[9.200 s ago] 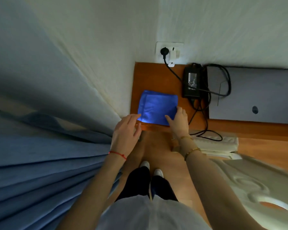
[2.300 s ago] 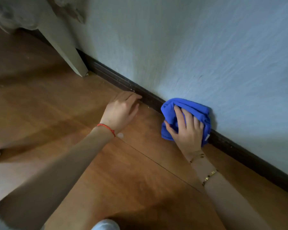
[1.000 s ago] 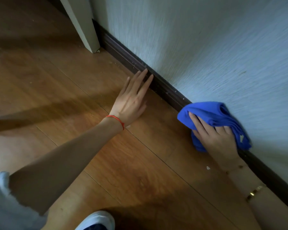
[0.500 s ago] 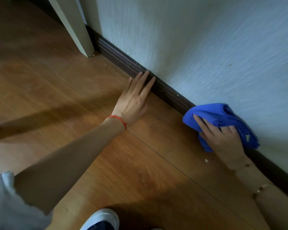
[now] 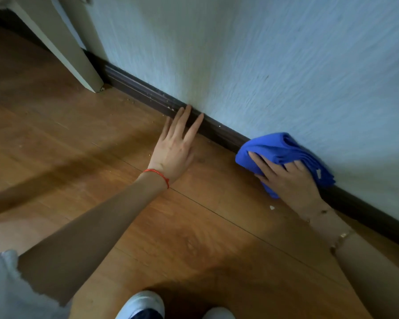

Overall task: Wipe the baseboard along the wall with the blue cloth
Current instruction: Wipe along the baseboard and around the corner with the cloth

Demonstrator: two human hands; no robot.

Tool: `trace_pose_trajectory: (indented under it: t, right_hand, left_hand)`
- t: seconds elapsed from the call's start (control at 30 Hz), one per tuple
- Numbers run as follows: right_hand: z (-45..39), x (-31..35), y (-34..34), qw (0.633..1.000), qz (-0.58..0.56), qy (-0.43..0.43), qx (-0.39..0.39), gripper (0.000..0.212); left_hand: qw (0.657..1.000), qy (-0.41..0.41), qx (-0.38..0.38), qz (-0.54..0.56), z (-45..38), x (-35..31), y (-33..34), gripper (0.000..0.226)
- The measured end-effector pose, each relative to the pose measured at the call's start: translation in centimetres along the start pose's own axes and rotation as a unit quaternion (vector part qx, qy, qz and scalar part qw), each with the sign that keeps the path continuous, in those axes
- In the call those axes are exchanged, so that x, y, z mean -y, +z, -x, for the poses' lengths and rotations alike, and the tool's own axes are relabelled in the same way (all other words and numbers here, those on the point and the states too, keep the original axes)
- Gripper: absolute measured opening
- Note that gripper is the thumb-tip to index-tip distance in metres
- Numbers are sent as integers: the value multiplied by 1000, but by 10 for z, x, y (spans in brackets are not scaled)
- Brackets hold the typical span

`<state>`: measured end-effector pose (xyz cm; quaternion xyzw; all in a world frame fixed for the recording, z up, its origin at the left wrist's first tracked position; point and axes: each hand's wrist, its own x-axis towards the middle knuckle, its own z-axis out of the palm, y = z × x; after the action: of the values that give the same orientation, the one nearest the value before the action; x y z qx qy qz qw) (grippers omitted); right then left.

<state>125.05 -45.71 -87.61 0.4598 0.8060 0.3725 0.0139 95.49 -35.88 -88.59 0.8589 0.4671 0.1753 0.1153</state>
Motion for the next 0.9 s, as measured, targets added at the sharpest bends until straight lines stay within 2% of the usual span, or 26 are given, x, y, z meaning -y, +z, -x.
trace_pose_trajectory:
  t: [0.13,0.37,0.6,0.7,0.9]
  right_hand:
    - [16,-15,-2,999,12,-26,-13,51]
    - [-47,-7,3,994,-4,-82,-77,50]
    - [-8,-10,-3,995,13,-91,41,60]
    - [12,-12,0,994,27,-90,61,67]
    - [-10,-3,9,996,36,-77,-20,49]
  left_hand:
    - [1000,0,-3,6,1,-1,4,81]
    - [1000,1,-3,9,0,-1,2,80]
    - [1000,-4,7,15,1,-3,1,79]
    - [1000,-2,15,11,1,-1,-1,80]
    - [999,-7,24,20,2,-3,-2,84]
